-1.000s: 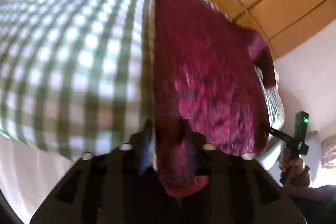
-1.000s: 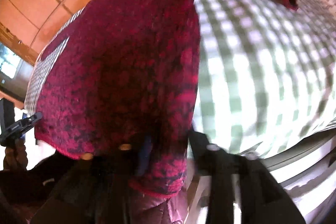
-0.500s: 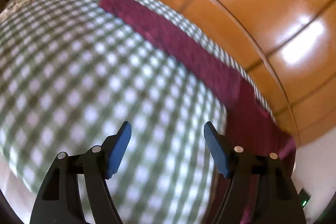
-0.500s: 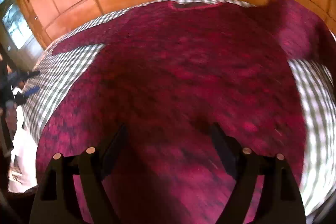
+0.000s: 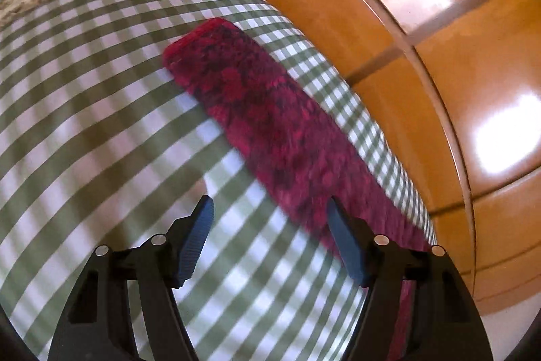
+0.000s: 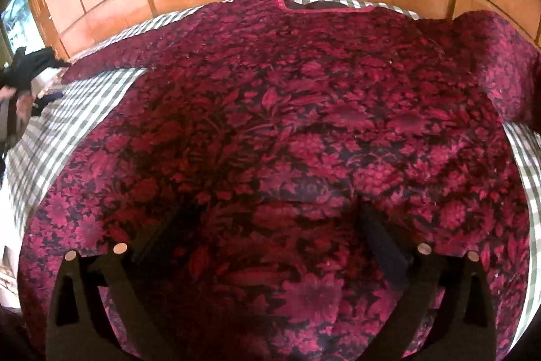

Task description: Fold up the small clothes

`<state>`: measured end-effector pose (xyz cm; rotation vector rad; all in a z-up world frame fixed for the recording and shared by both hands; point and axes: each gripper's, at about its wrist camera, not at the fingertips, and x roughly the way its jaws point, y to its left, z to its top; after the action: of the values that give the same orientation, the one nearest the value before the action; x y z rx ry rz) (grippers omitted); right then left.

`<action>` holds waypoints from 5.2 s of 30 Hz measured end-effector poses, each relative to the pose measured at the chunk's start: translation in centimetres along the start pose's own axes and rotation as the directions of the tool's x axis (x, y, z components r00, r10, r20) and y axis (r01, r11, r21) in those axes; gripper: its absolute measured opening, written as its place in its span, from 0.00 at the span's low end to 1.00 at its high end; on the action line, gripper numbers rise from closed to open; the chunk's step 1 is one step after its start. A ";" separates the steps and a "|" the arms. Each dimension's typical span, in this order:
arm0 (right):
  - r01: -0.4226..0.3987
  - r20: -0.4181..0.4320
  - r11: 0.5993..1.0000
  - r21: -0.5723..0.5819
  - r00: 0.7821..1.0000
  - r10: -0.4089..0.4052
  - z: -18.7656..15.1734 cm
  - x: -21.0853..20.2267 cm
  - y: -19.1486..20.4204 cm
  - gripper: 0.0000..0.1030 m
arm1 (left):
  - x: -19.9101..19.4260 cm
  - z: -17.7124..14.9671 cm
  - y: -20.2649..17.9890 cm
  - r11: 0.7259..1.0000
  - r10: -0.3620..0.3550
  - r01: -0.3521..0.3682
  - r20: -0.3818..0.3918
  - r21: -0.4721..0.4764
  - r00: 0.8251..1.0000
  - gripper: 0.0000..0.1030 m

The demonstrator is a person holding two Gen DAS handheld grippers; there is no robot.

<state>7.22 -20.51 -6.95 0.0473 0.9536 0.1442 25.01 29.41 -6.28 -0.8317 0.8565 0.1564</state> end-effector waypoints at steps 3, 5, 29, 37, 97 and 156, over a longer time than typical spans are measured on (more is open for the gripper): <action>-0.005 0.023 1.000 0.003 1.000 0.004 -0.2 0.0 -0.1 0.98 | 1.5 0.8 0.1 0.998 0.016 -0.015 0.016 -0.057 1.000 0.66; -0.003 0.030 1.000 0.002 1.000 0.003 -0.2 0.0 -0.1 0.98 | 2.1 1.4 0.1 0.997 0.016 -0.013 0.034 -0.076 0.999 0.66; -0.003 0.047 1.000 0.005 0.999 0.003 -0.5 -0.2 0.1 0.98 | -4.6 -6.6 0.3 0.984 0.052 -0.069 0.102 0.165 0.993 0.51; 0.016 0.078 0.995 0.103 0.997 -0.024 -0.4 -3.7 -2.3 0.98 | -8.5 -20.9 -4.8 0.812 -0.227 0.373 -0.346 0.449 0.910 0.51; 0.744 -0.036 0.499 0.444 0.572 -0.820 4.6 -18.5 -41.4 0.08 | 1.3 -33.2 -18.3 0.556 -0.076 0.229 -0.225 0.799 0.971 0.76; 0.086 0.101 0.958 0.274 0.988 -0.118 -4.9 -6.0 -13.6 0.60 | -0.3 -33.6 -16.5 0.554 -0.090 0.224 -0.209 0.802 0.974 0.82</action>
<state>1.21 -34.94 -6.31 0.2545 0.8519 -0.0844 11.62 -5.43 -8.78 -0.0056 0.8583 -0.4662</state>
